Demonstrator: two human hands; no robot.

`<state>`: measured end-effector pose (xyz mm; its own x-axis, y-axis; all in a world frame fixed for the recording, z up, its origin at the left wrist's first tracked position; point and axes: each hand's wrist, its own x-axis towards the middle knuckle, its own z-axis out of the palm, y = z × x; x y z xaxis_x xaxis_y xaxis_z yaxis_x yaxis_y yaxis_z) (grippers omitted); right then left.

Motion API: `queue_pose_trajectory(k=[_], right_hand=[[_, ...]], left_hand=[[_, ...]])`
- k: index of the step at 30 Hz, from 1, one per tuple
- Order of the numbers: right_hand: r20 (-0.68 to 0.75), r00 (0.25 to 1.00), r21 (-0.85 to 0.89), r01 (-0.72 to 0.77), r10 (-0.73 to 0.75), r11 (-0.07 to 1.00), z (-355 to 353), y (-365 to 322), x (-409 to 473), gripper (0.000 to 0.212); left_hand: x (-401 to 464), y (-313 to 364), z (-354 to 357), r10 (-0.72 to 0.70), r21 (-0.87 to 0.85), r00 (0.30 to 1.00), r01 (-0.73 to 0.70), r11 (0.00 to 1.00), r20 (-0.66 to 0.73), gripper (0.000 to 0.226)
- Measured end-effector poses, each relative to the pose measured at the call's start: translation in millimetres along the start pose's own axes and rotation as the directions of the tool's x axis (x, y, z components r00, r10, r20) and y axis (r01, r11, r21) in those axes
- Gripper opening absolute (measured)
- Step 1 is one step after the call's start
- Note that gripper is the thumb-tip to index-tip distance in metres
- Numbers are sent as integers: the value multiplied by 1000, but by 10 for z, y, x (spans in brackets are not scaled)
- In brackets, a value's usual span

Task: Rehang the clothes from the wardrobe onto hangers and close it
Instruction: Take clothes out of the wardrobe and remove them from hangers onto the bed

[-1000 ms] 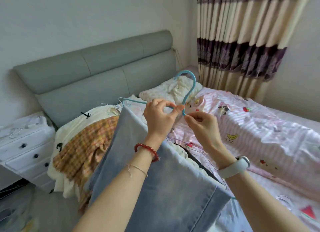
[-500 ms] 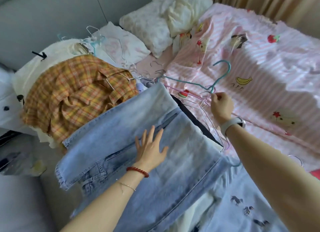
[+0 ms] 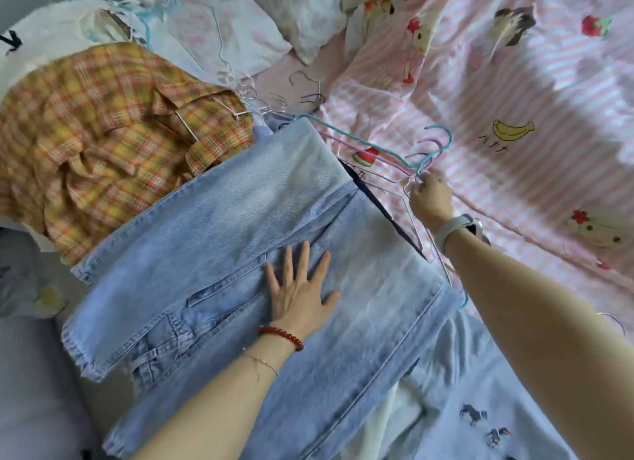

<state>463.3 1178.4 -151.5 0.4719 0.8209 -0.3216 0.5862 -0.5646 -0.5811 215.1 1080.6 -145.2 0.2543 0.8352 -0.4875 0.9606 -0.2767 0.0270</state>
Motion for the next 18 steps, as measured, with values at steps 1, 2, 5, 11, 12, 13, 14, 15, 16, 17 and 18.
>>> queue_pose_trajectory(k=[1, 2, 5, 11, 12, 13, 14, 15, 16, 17, 18], right_hand=[[44, 999, -29, -6, 7, 1000, 45, 25, -38, 41], [82, 997, -53, -1, 5, 999, 82, 37, -86, 44], [80, 995, -121, 76, -66, 990, 129, -44, -309, 50], [-31, 942, -158, 324, -333, 933, 186, -507, -1276, 45], [0, 930, -142, 363, -366, 921, 233, -579, -1504, 45], [36, 916, -127, 401, -400, 907, 294, -640, -1741, 44], [76, 900, -112, 435, -429, 893, 361, -706, -1981, 44], [121, 883, -101, 466, -454, 879, 430, -772, -2226, 44], [167, 863, -92, 495, -477, 864, 505, -836, -2468, 43], [210, 837, -85, 530, -505, 844, 590, -899, -2712, 43], [254, 805, -80, 570, -536, 818, 680, -954, -2971, 42]], left_hand=[[7, -9, -2, 8, -11, 1000, -8, 1000, 5, 70], [9, -19, -14, 18, -24, 1000, -18, 1000, 8, 70], [-63, -86, -107, 47, -74, 999, -49, 996, -25, 67], [-633, -532, -306, -98, -179, 963, 54, 982, -250, 57], [-788, -643, -311, -127, -188, 956, 78, 979, -266, 56], [-965, -759, -306, -153, -196, 948, 100, 975, -278, 55], [-1152, -876, -297, -182, -208, 939, 124, 970, -292, 54], [-1354, -987, -277, -213, -220, 928, 149, 964, -305, 54], [-1571, -1091, -241, -246, -233, 919, 178, 956, -308, 53], [-1801, -1186, -189, -280, -248, 911, 208, 946, -303, 52], [-2054, -1275, -119, -317, -270, 902, 239, 933, -295, 52]])
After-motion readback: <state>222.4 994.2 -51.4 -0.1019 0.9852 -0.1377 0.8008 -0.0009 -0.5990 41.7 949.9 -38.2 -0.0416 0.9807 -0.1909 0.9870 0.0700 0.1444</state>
